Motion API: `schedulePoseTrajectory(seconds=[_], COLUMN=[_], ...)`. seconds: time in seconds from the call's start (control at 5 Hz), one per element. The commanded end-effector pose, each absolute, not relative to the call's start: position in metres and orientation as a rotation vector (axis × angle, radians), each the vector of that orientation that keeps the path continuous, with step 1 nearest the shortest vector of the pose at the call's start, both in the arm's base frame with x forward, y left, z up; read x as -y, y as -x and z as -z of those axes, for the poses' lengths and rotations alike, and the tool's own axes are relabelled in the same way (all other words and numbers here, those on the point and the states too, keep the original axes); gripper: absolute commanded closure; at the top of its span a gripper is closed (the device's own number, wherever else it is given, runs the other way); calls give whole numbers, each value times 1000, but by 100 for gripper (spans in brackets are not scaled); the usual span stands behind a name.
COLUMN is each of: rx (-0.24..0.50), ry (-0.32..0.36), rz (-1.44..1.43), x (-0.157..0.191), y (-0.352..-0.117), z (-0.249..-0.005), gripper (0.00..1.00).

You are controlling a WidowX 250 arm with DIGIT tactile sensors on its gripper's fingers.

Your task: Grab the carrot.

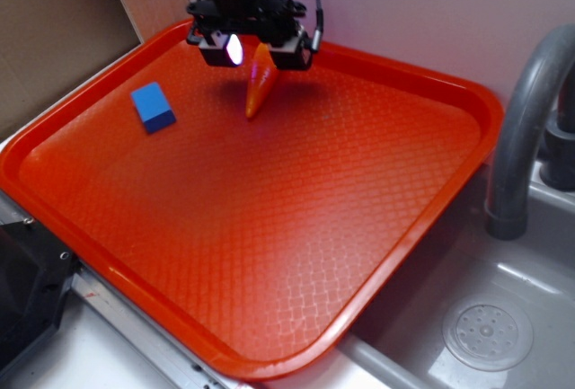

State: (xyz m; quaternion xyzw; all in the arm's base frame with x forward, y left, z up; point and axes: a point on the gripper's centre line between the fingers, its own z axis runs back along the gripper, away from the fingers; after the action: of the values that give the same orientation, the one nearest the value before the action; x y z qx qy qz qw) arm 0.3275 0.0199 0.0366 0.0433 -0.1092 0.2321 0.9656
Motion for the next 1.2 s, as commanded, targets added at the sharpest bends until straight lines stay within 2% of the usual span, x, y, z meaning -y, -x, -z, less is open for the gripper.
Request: schedulePoseTrajectory(seconds=[0.0, 0.4, 0.6, 0.8, 1.0], rx=[255, 266, 242, 218, 202], ry=[-103, -102, -141, -91, -48], rz=[-429, -407, -294, -135, 22], x=[-27, -26, -25, -22, -14], y=[-340, -331, -327, -318, -295], z=[-34, -40, -65, -114, -157], gripper=[100, 100, 100, 100, 100])
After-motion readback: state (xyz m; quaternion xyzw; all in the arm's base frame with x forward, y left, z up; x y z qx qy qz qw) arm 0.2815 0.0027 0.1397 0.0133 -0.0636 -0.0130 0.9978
